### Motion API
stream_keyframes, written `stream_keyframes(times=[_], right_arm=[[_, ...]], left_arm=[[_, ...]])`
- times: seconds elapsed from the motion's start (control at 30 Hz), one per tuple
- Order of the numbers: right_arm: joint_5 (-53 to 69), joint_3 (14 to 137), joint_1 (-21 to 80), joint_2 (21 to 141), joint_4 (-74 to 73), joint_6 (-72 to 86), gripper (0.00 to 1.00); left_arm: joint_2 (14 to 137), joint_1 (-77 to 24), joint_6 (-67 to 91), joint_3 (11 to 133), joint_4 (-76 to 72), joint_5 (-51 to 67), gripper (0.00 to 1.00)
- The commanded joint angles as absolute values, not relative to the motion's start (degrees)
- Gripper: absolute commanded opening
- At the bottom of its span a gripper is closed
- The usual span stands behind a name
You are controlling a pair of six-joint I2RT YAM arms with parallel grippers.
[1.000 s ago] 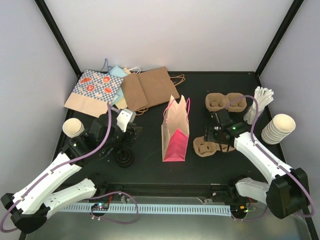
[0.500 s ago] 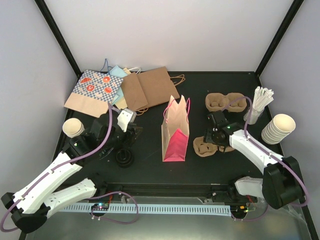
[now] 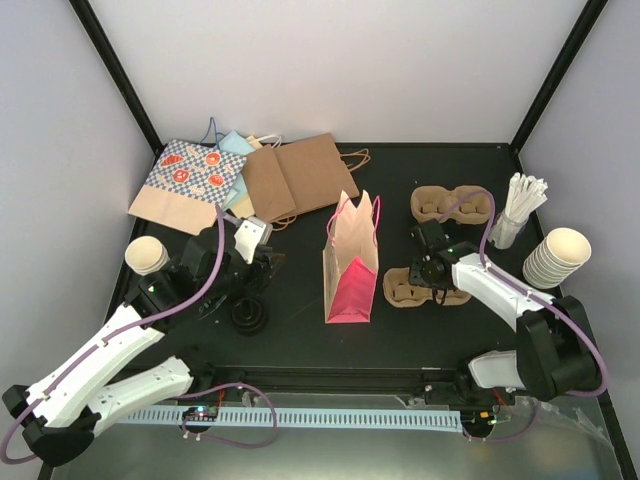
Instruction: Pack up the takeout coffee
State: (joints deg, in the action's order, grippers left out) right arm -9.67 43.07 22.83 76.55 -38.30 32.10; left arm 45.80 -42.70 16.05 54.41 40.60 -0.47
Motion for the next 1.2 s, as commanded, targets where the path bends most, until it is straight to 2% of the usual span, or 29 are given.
stream_keyframes(times=[0.0,0.1,0.47,0.7,0.9,1.17], right_arm=[[-11.8,44.7,22.8,76.7,-37.4,33.2,0.45],[-12.4,44.9,22.7,76.5,-37.8,34.7,0.38],[-14.6,45.9,22.6,72.8,-40.4,37.3,0.36],[-13.6,46.2,22.7,69.9,-43.0,36.9,0.39],[-11.4,45.5,22.7,70.9,-42.8,35.6,0.59],[-10.6,44.3,22.7,75.7,-40.1,35.1,0.56]], left_arm=[[45.5,-42.3,15.4,56.3,40.4,-1.8,0.38],[45.5,-42.3,15.2,56.4,40.6,-1.9,0.38],[45.2,-42.3,15.0,56.6,40.9,-2.5,0.38],[45.2,-42.3,14.8,56.9,40.7,-2.5,0.38],[45.6,-42.3,14.8,57.1,40.3,-1.8,0.38],[45.7,-42.3,15.0,57.2,40.5,-1.7,0.38]])
